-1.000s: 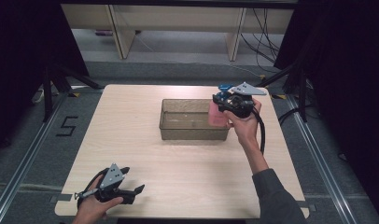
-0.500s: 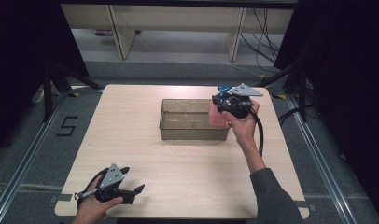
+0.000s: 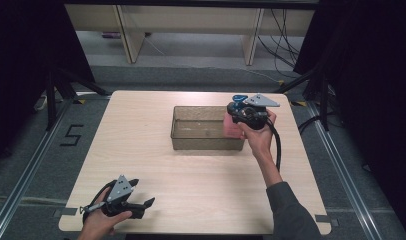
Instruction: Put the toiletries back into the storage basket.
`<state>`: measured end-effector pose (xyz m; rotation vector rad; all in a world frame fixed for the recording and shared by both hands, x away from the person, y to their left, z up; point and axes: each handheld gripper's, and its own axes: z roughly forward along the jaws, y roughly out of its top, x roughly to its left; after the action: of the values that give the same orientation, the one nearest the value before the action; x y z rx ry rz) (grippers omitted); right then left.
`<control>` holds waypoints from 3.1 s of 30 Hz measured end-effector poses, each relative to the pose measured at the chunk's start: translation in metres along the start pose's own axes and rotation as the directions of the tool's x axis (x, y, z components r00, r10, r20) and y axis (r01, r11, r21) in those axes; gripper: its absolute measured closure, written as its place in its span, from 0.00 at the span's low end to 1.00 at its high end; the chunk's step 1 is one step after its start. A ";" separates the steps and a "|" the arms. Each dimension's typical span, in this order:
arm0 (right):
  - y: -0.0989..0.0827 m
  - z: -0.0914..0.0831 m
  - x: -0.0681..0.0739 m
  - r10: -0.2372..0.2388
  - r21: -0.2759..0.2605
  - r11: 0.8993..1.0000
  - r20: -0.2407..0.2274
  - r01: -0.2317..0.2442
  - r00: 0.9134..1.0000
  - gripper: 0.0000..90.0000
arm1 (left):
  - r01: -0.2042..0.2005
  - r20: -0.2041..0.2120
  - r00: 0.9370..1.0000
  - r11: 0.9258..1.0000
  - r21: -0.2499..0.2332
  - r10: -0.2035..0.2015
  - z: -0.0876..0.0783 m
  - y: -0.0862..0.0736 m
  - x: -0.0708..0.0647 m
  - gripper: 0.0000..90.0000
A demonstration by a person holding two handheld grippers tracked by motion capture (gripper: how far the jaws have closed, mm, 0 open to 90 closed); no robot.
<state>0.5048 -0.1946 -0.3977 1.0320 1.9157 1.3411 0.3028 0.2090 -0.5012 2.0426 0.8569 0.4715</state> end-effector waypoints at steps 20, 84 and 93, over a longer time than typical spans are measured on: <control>-0.017 0.005 -0.004 0.028 0.023 0.999 0.002 -0.028 1.000 0.60 | 0.013 0.004 1.000 1.000 -0.014 -0.013 0.001 0.000 -0.001 0.16; -0.046 0.006 -0.007 0.150 0.032 0.988 -0.038 -0.149 0.988 0.32 | 0.012 0.000 1.000 1.000 -0.025 -0.012 -0.001 0.000 -0.002 0.16; -0.041 -0.003 -0.005 0.152 0.023 0.988 -0.019 -0.152 0.988 0.28 | 0.010 0.007 1.000 1.000 -0.019 -0.009 0.000 0.000 -0.003 0.16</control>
<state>0.4939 -0.2085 -0.4353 1.2004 1.9022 1.4221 0.3009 0.2062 -0.5012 2.0213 0.8544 0.4648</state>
